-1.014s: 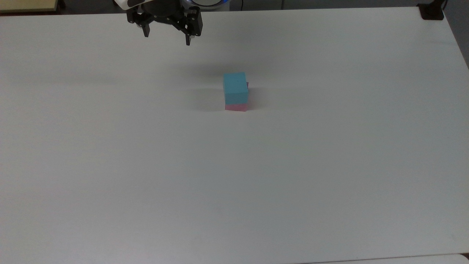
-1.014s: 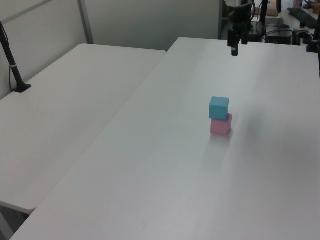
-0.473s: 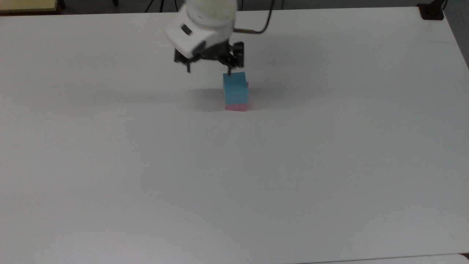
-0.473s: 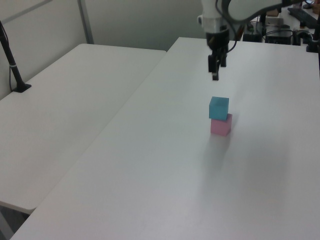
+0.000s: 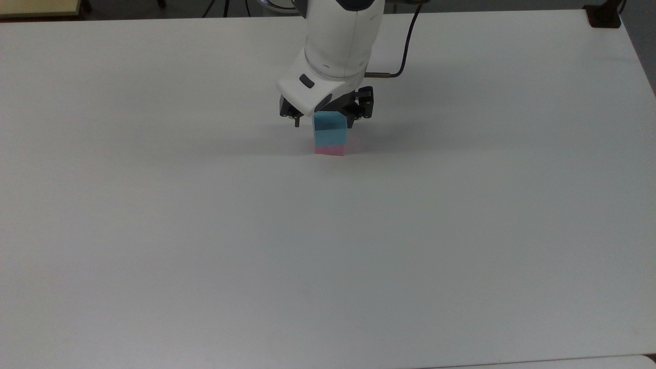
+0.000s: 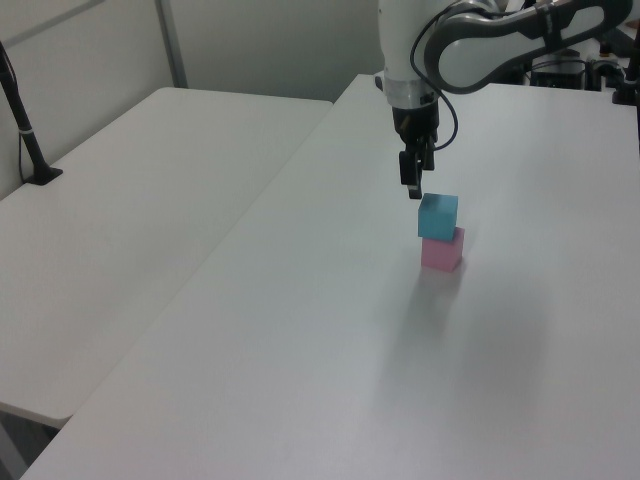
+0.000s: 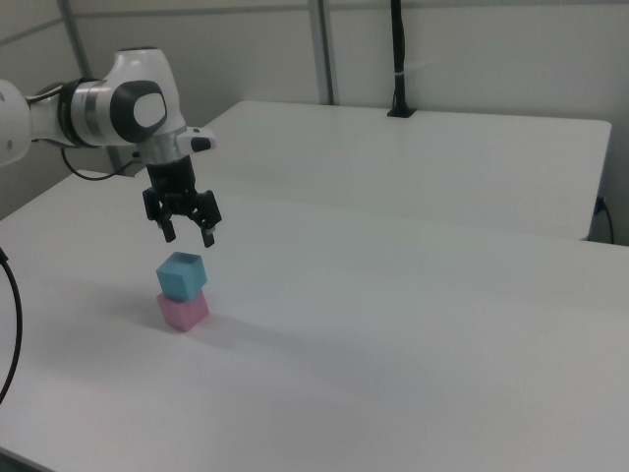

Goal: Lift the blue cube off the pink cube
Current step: 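Move the open gripper over the light-blue cube and lower onto it, then close the gripper on the light-blue cube, then lift the light-blue cube off the pink cube and carry it aside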

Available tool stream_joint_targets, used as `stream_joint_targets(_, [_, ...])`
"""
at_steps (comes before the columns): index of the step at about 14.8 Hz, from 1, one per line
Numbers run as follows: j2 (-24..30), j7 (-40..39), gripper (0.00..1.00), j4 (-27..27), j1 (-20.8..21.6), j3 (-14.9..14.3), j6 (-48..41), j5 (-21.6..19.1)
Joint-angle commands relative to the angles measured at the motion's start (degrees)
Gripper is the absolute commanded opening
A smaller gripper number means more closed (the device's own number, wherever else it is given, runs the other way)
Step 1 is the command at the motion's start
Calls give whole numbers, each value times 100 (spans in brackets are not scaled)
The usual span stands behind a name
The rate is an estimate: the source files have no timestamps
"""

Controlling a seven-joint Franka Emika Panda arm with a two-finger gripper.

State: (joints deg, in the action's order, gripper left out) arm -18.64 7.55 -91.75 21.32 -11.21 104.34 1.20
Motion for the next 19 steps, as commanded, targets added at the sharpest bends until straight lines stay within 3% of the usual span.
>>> stream_joint_targets(1, [1,-7,100,-246,145,-39,-1,-102])
stream_joint_targets(4, [1,-60,100,-458,232,-21,-1,-102])
stream_joint_targets(5, [1,-104,86,-467,232,-30,-1,-102])
stream_joint_targets(8, [80,-604,30,-555,189,-21,-159,-102])
stream_joint_targets(9, [167,-649,21,-572,162,-30,-264,-102])
stream_joint_targets(14, [1054,-1236,16,-854,-188,-144,-974,-102])
stream_joint_targets(19, [1434,-2063,16,-1521,-899,-566,-1127,29])
